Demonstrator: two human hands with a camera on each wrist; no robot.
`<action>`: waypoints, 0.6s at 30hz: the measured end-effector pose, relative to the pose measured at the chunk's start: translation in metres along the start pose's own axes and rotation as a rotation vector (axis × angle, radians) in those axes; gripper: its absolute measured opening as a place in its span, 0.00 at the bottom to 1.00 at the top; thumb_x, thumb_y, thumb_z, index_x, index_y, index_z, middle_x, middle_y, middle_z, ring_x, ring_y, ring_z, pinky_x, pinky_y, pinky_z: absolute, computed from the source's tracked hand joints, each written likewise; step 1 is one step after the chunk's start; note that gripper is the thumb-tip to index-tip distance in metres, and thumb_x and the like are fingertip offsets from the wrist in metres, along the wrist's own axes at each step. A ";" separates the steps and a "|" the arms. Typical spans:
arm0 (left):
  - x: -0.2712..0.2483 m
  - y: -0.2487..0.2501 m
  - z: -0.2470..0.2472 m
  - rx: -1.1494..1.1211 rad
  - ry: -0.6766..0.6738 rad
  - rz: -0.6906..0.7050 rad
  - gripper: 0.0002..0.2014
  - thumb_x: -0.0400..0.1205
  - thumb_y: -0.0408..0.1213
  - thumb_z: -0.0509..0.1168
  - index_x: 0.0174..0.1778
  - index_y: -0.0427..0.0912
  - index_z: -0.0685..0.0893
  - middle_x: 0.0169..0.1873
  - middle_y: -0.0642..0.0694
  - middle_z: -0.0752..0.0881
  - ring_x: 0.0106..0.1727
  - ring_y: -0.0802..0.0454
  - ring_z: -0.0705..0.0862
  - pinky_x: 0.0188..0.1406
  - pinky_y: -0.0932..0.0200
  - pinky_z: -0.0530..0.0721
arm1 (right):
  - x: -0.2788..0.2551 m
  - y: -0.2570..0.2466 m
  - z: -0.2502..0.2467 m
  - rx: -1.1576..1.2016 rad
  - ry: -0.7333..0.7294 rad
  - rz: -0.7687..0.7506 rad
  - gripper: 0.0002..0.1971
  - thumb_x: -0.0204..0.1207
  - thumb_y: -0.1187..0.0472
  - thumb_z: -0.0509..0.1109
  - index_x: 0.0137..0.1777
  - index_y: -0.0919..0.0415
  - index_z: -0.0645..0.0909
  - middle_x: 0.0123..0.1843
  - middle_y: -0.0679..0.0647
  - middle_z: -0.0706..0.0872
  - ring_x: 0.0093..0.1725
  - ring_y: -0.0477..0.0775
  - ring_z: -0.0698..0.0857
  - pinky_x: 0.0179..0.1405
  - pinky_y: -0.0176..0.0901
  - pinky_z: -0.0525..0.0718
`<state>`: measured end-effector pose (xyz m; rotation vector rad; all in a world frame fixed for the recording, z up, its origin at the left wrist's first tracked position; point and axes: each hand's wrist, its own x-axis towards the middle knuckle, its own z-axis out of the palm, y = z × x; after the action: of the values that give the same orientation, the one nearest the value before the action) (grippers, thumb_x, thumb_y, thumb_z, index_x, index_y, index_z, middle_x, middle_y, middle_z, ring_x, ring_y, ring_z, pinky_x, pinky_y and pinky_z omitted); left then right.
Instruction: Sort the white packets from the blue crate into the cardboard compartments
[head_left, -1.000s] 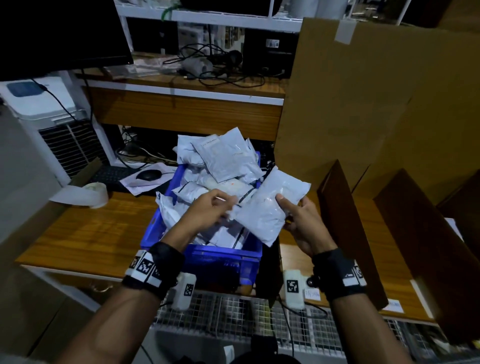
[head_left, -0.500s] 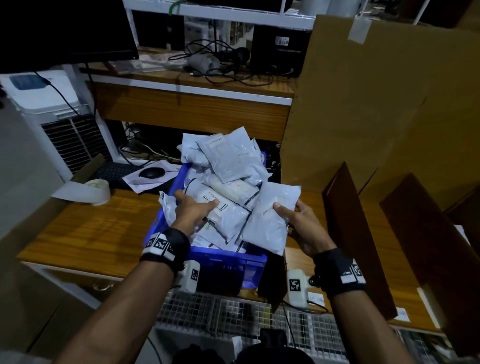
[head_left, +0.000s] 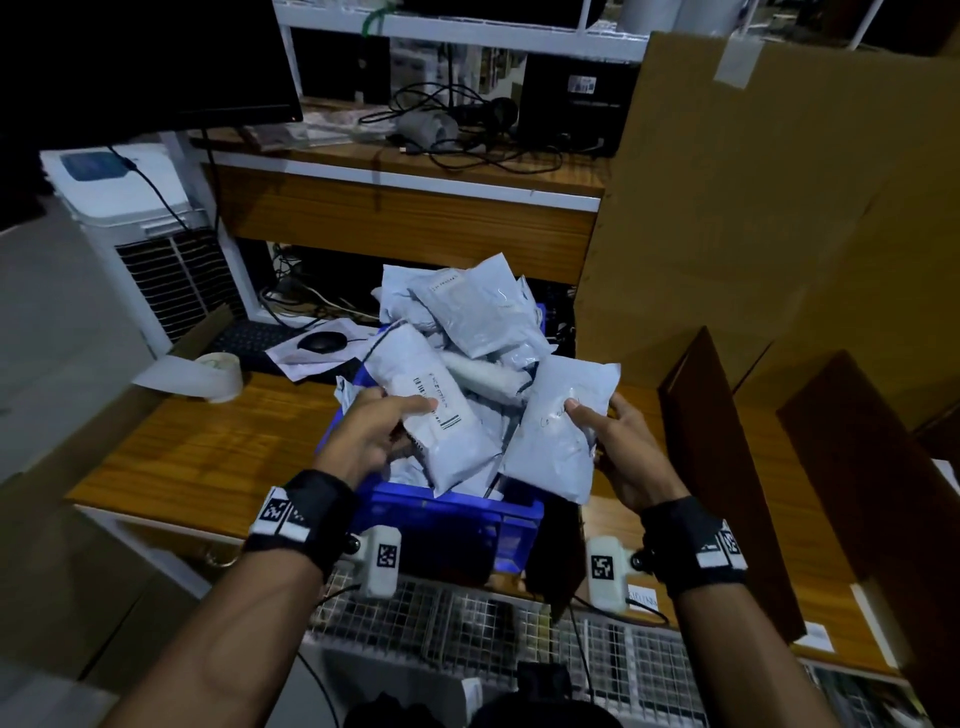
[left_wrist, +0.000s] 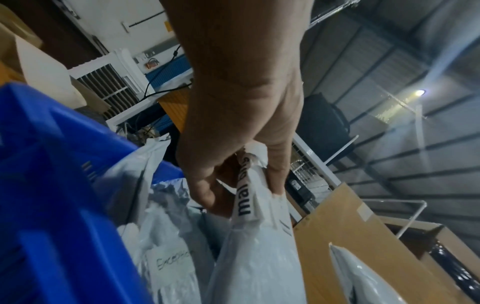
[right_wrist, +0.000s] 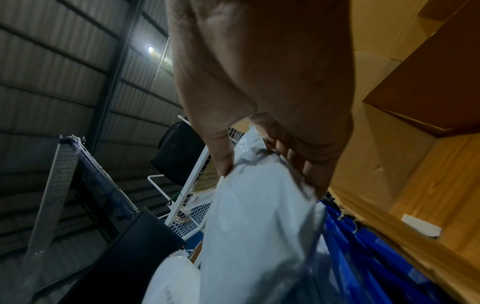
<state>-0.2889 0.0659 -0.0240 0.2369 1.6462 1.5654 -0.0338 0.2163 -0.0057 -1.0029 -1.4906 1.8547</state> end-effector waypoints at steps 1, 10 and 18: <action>-0.004 0.002 -0.002 -0.008 -0.039 0.024 0.17 0.78 0.25 0.80 0.61 0.35 0.87 0.44 0.40 0.96 0.39 0.44 0.95 0.31 0.53 0.89 | -0.001 -0.001 -0.001 0.016 0.007 -0.007 0.20 0.84 0.60 0.77 0.74 0.54 0.81 0.64 0.53 0.94 0.60 0.56 0.94 0.52 0.53 0.91; -0.063 0.027 -0.003 -0.004 -0.470 0.207 0.27 0.80 0.27 0.74 0.77 0.32 0.80 0.69 0.36 0.90 0.70 0.38 0.89 0.67 0.43 0.90 | -0.026 -0.023 0.013 0.100 -0.086 -0.086 0.21 0.87 0.66 0.72 0.78 0.59 0.75 0.67 0.61 0.92 0.64 0.66 0.92 0.58 0.65 0.93; -0.094 0.030 0.007 0.073 -0.598 0.262 0.27 0.78 0.26 0.74 0.76 0.34 0.81 0.69 0.37 0.90 0.72 0.39 0.88 0.71 0.44 0.88 | -0.072 -0.043 0.014 0.038 -0.086 -0.195 0.19 0.89 0.66 0.69 0.78 0.60 0.75 0.66 0.57 0.93 0.62 0.61 0.93 0.49 0.48 0.93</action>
<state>-0.2364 0.0164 0.0445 0.8976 1.2287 1.4312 -0.0058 0.1612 0.0523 -0.7407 -1.5374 1.7989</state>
